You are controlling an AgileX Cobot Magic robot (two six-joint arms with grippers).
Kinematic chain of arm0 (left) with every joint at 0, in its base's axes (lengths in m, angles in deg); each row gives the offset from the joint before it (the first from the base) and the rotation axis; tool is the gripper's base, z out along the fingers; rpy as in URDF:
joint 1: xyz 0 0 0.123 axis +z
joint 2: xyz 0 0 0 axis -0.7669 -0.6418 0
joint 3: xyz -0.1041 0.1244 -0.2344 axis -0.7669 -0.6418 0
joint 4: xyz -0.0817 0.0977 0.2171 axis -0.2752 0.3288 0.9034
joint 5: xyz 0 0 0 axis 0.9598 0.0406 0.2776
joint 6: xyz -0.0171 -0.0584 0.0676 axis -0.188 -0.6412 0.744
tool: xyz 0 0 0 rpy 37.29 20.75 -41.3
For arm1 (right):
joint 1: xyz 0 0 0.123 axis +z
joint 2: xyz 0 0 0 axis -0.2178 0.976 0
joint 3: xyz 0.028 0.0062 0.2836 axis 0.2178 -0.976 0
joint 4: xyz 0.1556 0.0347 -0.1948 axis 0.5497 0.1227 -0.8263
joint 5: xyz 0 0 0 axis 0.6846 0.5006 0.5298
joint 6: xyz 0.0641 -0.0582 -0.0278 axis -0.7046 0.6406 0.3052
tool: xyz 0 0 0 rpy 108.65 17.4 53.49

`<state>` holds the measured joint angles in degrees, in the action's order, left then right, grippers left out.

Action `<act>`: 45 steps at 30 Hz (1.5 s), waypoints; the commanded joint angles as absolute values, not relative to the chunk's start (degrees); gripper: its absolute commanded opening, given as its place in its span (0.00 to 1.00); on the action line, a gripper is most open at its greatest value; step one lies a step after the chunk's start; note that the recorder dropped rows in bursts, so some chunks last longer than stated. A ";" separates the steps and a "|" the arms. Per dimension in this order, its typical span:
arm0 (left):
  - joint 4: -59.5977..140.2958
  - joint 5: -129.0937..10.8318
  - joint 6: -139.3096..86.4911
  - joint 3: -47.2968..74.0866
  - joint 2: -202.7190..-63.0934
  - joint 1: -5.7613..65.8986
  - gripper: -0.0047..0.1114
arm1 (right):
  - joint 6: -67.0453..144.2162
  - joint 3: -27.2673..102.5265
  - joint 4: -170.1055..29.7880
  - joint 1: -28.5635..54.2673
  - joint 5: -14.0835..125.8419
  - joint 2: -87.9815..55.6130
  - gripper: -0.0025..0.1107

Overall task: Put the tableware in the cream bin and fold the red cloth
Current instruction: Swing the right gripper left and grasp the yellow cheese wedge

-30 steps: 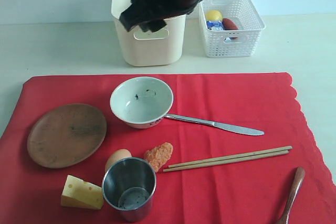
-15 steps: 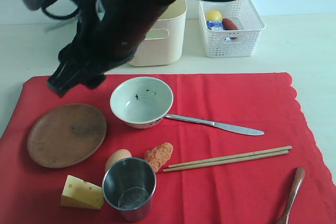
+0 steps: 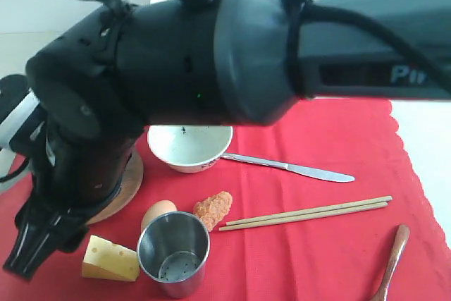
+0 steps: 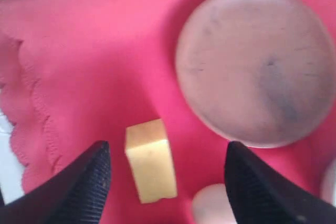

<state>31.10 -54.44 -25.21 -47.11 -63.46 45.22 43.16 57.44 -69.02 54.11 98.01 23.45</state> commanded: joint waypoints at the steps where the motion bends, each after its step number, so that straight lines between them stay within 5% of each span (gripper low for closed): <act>1: 30.86 -54.19 -25.12 -47.30 -63.09 44.93 0.06 | 44.23 57.62 -68.60 55.57 97.85 25.69 0.56; 19: 30.86 -54.19 -25.12 -47.30 -63.09 44.93 0.06 | 44.23 57.62 -70.16 55.70 97.06 35.44 0.56; 23: 30.86 -54.19 -25.12 -47.30 -63.09 44.93 0.06 | 44.23 57.62 -70.16 55.70 96.92 35.44 0.47; 29: 30.86 -54.19 -25.12 -47.30 -63.09 44.93 0.06 | 43.84 57.62 -70.16 55.70 96.92 35.44 0.15; 33: 30.86 -54.19 -25.12 -47.30 -63.09 44.93 0.06 | 43.84 57.62 -70.16 55.70 96.80 35.22 0.02; 45: 30.86 -54.19 -25.12 -47.30 -63.09 44.93 0.06 | 43.71 57.82 -70.16 55.70 95.13 29.08 0.02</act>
<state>31.10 -54.44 -25.10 -47.11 -63.46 45.22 43.71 57.44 -70.16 55.64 96.64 31.64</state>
